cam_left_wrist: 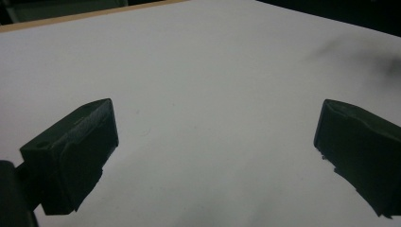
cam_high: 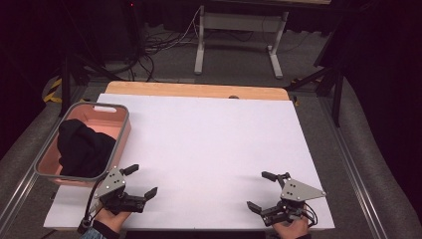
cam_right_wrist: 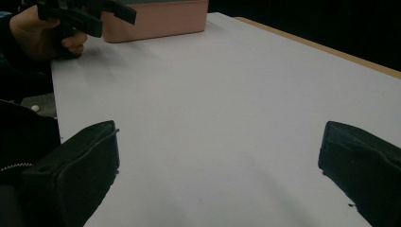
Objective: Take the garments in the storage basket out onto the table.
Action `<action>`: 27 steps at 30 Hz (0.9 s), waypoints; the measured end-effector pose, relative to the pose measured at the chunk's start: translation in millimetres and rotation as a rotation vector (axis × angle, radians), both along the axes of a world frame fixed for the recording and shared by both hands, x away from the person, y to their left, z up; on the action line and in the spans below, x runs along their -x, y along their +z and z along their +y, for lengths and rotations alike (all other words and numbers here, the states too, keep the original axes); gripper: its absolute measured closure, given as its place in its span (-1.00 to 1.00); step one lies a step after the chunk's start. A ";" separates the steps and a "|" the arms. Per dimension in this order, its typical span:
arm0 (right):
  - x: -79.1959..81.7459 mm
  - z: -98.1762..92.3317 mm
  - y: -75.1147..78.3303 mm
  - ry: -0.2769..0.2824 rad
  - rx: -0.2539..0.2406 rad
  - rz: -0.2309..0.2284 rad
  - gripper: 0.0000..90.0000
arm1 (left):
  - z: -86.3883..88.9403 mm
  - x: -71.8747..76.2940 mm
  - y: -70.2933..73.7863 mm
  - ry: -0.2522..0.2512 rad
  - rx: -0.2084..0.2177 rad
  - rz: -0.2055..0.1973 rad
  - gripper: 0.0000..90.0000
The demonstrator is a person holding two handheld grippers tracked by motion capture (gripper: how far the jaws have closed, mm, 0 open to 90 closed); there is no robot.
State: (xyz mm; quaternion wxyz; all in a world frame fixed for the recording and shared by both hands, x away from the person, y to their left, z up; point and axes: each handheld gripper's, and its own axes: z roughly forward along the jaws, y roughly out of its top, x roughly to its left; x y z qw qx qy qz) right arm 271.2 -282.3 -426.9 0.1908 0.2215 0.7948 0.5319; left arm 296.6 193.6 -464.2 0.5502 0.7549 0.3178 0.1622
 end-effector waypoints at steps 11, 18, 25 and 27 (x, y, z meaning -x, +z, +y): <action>-0.3 1.3 -0.6 0.010 0.003 0.004 -0.99 | -1.8 0.0 7.7 -0.034 -0.024 0.006 -1.00; -0.1 1.9 -0.6 0.017 0.004 0.006 -0.99 | 0.8 -0.6 15.7 -0.080 -0.050 0.003 -0.99; 0.0 2.0 -0.7 0.017 0.003 0.008 -0.99 | 0.7 -1.0 25.1 -0.091 -0.073 0.010 -0.95; -0.2 2.1 -0.8 0.018 0.004 0.007 -0.99 | 1.6 -1.5 27.0 -0.098 -0.075 0.016 -0.94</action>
